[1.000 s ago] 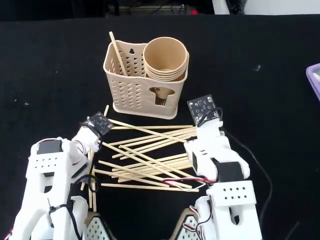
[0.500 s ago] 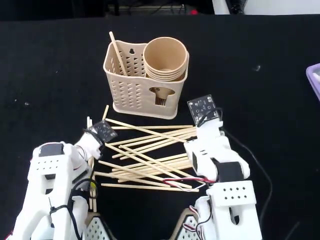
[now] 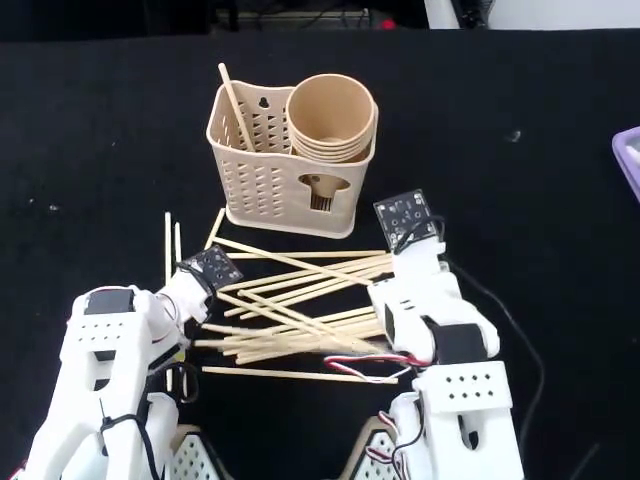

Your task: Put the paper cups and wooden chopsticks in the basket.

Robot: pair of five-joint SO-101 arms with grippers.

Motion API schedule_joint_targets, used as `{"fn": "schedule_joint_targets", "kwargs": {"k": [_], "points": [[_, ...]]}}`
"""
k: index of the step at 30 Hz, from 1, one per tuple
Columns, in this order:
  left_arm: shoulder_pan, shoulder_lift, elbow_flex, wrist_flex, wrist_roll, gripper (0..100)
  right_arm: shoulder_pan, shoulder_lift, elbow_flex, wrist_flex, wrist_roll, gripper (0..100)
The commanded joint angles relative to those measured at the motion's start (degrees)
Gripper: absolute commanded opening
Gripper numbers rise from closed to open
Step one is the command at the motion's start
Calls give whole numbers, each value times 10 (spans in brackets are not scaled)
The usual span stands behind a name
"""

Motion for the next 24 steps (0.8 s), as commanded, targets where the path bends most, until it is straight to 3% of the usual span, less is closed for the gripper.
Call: {"fn": "schedule_joint_targets", "kwargs": {"k": [1, 9, 17, 21, 24], "points": [[2, -6, -8, -1, -1, 95, 10, -14, 15, -43, 6, 124], [0, -7, -9, 9, -3, 90, 10, -14, 25, -58, 6, 124], [5, -7, -131, 196, -5, 90, 10, -14, 25, -58, 2, 124], [4, -7, -167, 225, -5, 85, 10, -14, 26, -58, 2, 124], [5, -7, -168, 222, -5, 27, 10, -15, 29, -58, 3, 124]]}}
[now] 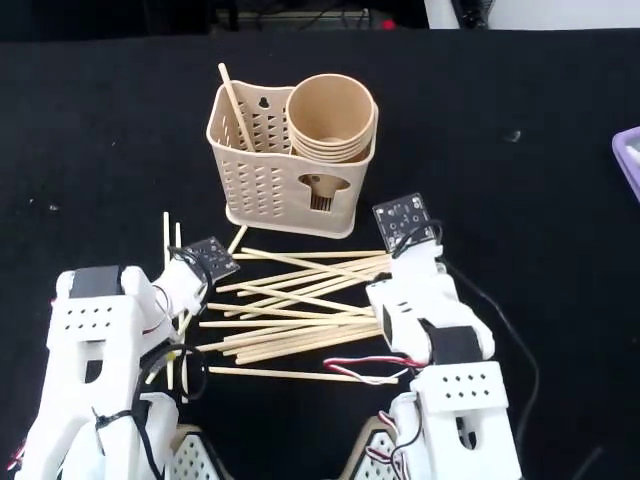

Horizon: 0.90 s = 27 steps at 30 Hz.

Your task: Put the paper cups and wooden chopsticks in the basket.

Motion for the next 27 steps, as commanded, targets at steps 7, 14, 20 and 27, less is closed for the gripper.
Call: {"fn": "schedule_joint_targets", "kwargs": {"k": [7, 14, 20, 27], "points": [[98, -5, -11, 4, 0, 180, 10, -15, -4, -12, 4, 124], [130, -1, 54, -152, 54, 267, 10, -15, -4, -12, 5, 124], [129, -1, 98, -236, 62, 267, 10, -15, -4, -12, 6, 124], [131, 0, 108, -236, 59, 267, 10, -15, -3, -12, 6, 124]]}}
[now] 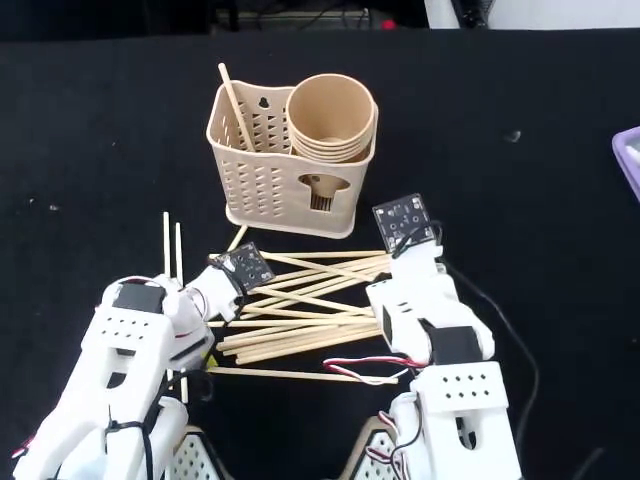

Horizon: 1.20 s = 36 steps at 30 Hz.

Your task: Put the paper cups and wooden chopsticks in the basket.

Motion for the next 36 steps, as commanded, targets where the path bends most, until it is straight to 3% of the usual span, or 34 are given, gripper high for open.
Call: {"fn": "schedule_joint_targets", "kwargs": {"k": [1, 14, 19, 26, 36], "points": [[5, -2, 11, -10, 0, 267, 10, -15, -3, -12, 6, 124], [3, -2, 33, -6, 4, 263, 10, -15, -3, -11, 6, 124], [4, -4, 33, -7, 4, 113, 10, -15, -3, -11, 6, 124], [4, -8, 33, -3, 4, 104, 10, -15, -3, -11, 6, 124], [7, -8, -19, 101, 2, 102, 10, -15, -3, -11, 6, 124]]}}
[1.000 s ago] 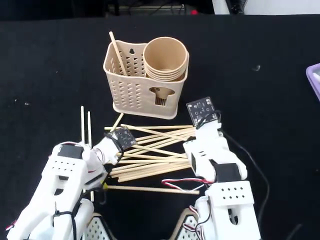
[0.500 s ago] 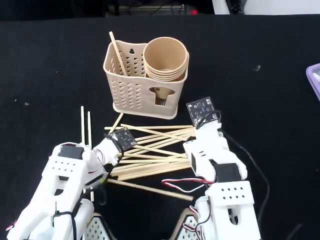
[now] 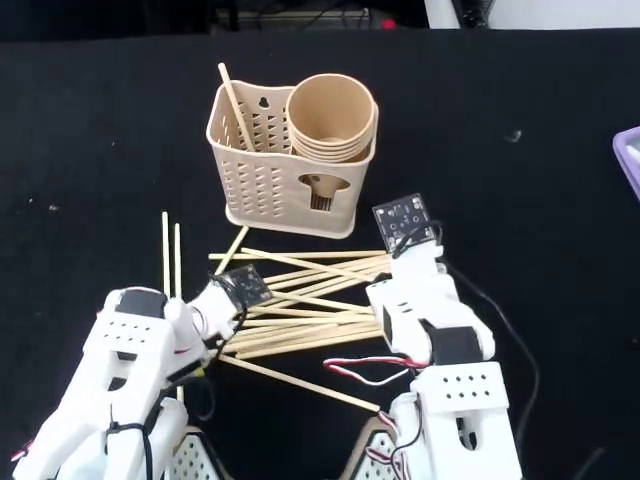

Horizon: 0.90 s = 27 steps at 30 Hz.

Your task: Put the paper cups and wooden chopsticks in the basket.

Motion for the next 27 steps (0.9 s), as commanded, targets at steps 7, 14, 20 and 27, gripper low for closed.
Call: {"fn": "schedule_joint_targets", "kwargs": {"k": [7, 14, 20, 27], "points": [[6, -8, -53, 25, 3, 95, 10, -15, -2, -11, 6, 124], [7, -4, -45, 11, 4, 48, 10, -15, -2, -11, 6, 124], [7, -3, -27, -35, 4, 52, 10, -15, -2, -11, 6, 124], [7, -3, -25, -40, 3, 52, 10, -15, -2, -11, 6, 124]]}}
